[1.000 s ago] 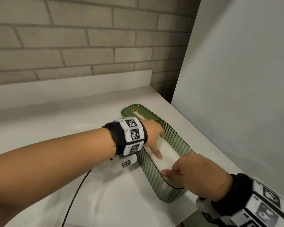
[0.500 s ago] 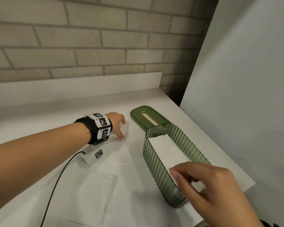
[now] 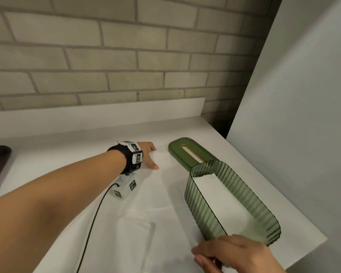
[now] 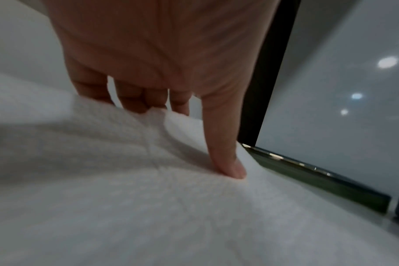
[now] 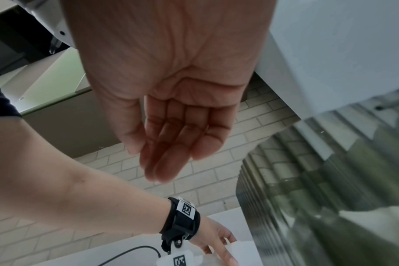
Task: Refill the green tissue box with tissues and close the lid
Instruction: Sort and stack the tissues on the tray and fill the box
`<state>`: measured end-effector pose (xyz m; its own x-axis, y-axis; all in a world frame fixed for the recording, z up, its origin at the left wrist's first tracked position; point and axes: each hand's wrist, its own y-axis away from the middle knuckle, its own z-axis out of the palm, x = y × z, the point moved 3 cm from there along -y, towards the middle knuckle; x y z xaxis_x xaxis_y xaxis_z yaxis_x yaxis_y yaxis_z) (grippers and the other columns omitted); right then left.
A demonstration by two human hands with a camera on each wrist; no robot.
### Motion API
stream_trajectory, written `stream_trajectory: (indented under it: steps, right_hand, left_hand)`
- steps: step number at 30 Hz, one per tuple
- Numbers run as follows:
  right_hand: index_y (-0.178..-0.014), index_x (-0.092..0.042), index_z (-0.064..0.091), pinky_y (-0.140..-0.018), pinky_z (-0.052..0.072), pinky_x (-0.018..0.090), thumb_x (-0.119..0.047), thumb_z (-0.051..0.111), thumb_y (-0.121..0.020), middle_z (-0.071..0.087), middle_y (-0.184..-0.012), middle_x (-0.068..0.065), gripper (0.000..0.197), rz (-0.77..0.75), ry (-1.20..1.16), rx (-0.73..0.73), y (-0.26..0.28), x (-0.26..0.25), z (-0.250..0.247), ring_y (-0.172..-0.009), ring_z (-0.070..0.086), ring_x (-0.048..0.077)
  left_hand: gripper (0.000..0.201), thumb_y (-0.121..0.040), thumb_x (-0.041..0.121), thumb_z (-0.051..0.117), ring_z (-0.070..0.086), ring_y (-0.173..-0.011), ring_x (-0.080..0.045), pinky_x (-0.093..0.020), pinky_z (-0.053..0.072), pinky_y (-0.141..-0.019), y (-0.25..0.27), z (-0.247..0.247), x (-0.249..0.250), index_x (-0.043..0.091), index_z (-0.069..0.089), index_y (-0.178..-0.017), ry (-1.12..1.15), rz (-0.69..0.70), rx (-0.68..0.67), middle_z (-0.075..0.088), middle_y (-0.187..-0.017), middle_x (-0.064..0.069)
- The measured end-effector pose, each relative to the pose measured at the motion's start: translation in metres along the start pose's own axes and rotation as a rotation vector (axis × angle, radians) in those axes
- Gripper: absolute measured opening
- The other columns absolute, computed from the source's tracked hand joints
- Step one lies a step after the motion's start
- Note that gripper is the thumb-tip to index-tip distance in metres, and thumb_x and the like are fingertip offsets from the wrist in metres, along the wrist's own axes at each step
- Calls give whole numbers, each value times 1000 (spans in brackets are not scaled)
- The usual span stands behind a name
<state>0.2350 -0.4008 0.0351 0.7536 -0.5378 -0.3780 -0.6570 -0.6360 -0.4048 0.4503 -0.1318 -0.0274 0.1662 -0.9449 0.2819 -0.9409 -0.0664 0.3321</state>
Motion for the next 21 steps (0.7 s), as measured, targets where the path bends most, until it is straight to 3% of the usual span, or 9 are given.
stream_trajectory:
  steps: [3,7,11,14,18,19,21]
  right_hand:
    - [-89,-47,61,-57,41,-1,-49,53,-88,58,-74,-24,8,3,5,-16,0,0,2,-61,53,-11]
    - [-88,-47,60,-57,44,1,-55,45,-92,59,-75,-23,18,24,9,-19,0,-1,9,-62,56,-12]
    - [-86,-46,60,-56,42,-1,-55,44,-91,59,-66,-22,20,83,28,-15,-4,-2,22,-58,55,-15]
    - [-83,-45,62,-56,39,-4,-49,58,-79,60,-65,-27,7,209,-88,7,-7,2,27,-57,57,-14]
    - [-85,-41,68,-55,45,8,-30,69,-79,67,-68,-16,13,402,-316,67,-14,9,27,-57,62,7]
    - [-84,-39,70,-54,45,9,-24,72,-80,68,-71,-15,15,430,-329,103,-17,9,26,-58,62,8]
    - [-86,-36,71,-54,43,7,-18,72,-79,67,-82,-16,20,452,-331,171,-26,8,24,-69,63,4]
  left_hand:
    - [62,-71,36,79,50,-121,-24,-32,40,-102,-3,0,5,24,52,-125,51,106,42,53,-131,-2]
    - [45,-87,39,61,45,-127,-23,-30,33,-104,-4,1,10,20,55,-128,20,167,60,52,-135,-3]
    - [38,-87,42,60,49,-120,-21,-33,36,-104,1,-8,16,16,64,-114,137,245,131,57,-127,-3]
    - [33,-85,37,64,51,-118,-19,-36,35,-107,11,-24,20,12,68,-106,283,381,239,58,-123,-3]
    - [13,-87,32,62,53,-103,-8,-25,35,-94,42,-52,24,23,67,-95,470,522,321,62,-109,5]
    - [5,-88,29,62,55,-97,-6,-24,36,-90,51,-58,24,27,65,-90,524,536,312,62,-101,9]
    - [10,-91,23,59,59,-84,-3,-19,43,-84,67,-66,25,30,62,-84,641,579,256,64,-87,15]
